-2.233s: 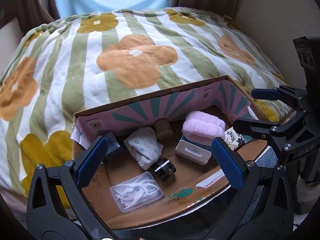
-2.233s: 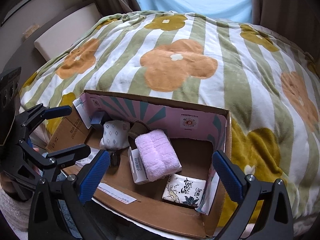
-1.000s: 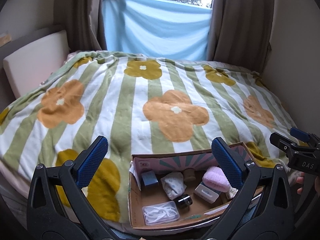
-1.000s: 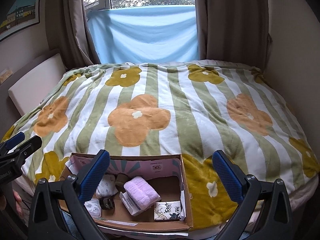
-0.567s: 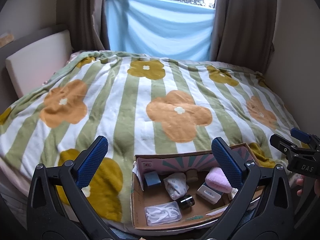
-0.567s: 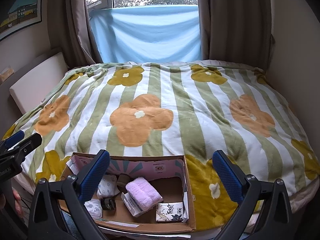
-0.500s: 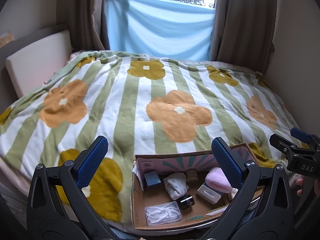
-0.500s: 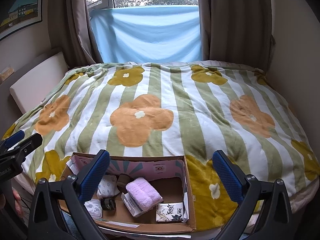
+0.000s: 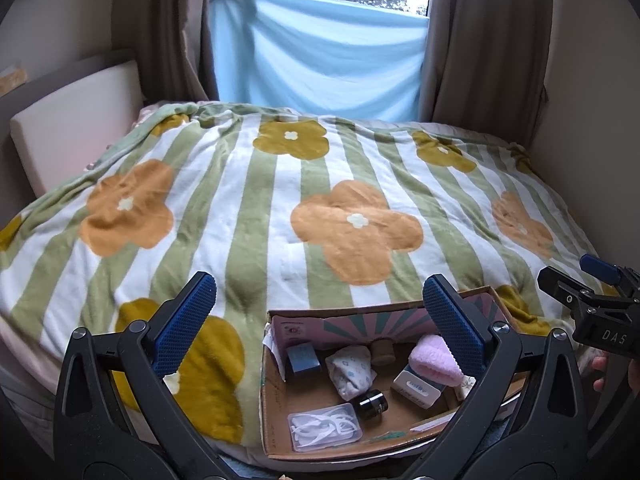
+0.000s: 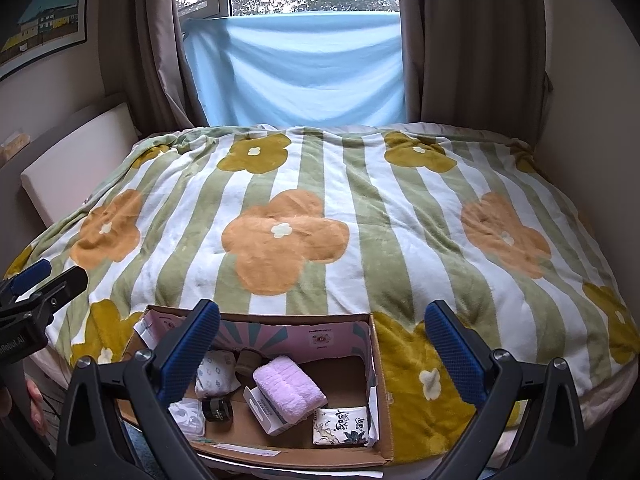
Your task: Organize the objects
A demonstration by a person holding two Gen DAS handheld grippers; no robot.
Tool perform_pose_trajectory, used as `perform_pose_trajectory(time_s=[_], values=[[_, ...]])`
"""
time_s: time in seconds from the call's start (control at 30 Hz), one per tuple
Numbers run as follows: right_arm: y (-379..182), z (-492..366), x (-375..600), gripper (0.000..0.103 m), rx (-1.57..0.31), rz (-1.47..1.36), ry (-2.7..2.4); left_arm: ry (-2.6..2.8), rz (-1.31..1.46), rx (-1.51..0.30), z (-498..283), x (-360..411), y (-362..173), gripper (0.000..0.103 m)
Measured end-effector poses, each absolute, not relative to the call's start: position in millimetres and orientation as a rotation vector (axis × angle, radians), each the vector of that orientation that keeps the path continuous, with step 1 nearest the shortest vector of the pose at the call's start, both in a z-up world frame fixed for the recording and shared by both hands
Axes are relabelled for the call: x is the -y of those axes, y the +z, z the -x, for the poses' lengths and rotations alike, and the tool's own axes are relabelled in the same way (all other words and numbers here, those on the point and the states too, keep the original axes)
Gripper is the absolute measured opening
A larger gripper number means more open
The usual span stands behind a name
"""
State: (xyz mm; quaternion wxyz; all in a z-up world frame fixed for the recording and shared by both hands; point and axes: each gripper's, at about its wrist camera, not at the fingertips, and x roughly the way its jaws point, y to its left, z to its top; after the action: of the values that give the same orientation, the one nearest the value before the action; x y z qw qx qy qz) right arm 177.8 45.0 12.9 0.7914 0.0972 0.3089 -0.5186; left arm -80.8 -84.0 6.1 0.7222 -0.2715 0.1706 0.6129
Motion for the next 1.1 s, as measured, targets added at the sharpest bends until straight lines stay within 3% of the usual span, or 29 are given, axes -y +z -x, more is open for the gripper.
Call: perform_pose_trajectory(time_s=[1.1], values=[[13.2, -177.6, -44.4, 0.102, -0.665, -0.202, -1.112, 1.393, 0.504, -0.404, 68.6, 90.2, 7.9, 0.103]])
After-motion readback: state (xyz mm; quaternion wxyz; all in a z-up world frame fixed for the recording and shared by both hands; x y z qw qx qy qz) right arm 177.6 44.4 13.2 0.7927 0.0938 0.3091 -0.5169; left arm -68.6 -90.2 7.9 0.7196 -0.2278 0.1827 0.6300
